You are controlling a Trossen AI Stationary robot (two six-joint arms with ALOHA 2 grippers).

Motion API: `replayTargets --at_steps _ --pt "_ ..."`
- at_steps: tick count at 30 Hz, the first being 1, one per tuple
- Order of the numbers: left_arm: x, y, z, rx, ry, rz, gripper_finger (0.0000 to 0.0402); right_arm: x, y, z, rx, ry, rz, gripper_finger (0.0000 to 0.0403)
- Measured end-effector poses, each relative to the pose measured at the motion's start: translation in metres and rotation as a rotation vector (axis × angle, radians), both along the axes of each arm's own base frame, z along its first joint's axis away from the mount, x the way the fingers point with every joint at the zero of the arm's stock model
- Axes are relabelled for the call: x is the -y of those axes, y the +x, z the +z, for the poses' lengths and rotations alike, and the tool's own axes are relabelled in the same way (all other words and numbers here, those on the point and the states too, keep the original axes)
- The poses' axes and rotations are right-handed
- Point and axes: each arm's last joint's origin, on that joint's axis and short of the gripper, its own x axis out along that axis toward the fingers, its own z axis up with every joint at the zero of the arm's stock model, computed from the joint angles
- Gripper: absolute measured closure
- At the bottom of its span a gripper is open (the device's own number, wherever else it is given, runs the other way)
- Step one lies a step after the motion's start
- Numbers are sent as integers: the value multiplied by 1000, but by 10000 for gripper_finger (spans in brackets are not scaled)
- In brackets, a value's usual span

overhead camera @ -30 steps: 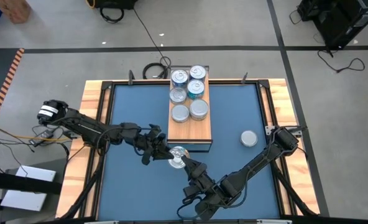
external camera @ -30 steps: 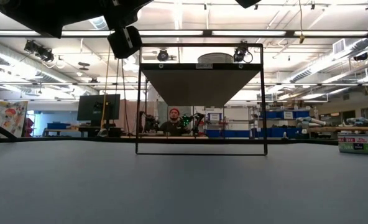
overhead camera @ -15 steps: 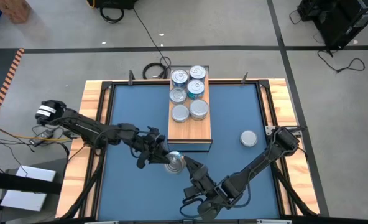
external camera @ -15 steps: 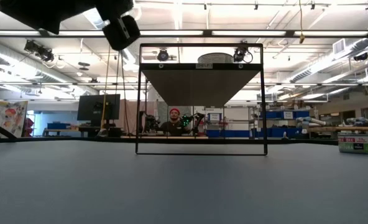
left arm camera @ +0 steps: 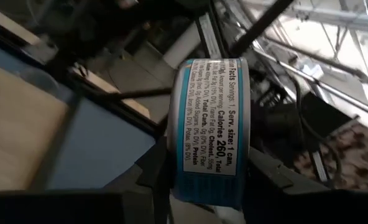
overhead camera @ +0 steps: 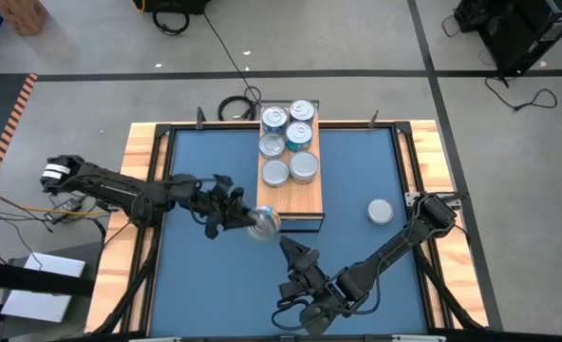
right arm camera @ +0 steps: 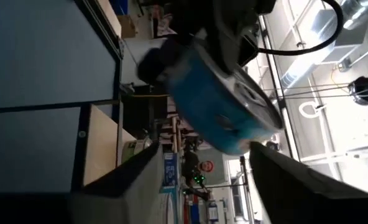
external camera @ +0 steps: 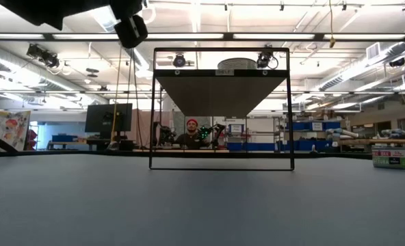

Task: Stack canned seafood by type on shelf
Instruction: Stack the yellow-blue tuna can on top of the other yellow-blue tuna can on the shelf

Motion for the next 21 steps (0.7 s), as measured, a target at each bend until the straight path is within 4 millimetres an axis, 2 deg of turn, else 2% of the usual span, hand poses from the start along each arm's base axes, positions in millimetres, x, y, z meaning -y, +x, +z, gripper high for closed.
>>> replayTargets --at_steps 9,10,17,21 --pt "-47 -4 9 -98 -22 167 259 6 4 -1 24 22 -13 377" --pt "-52 -4 11 -106 -23 180 259 6 4 -1 23 22 -13 389" --pt "-85 -6 29 -108 -30 246 259 1 0 -6 41 104 62 397" --pt "-102 -8 36 -153 -34 298 259 0 -7 -17 20 228 137 398"
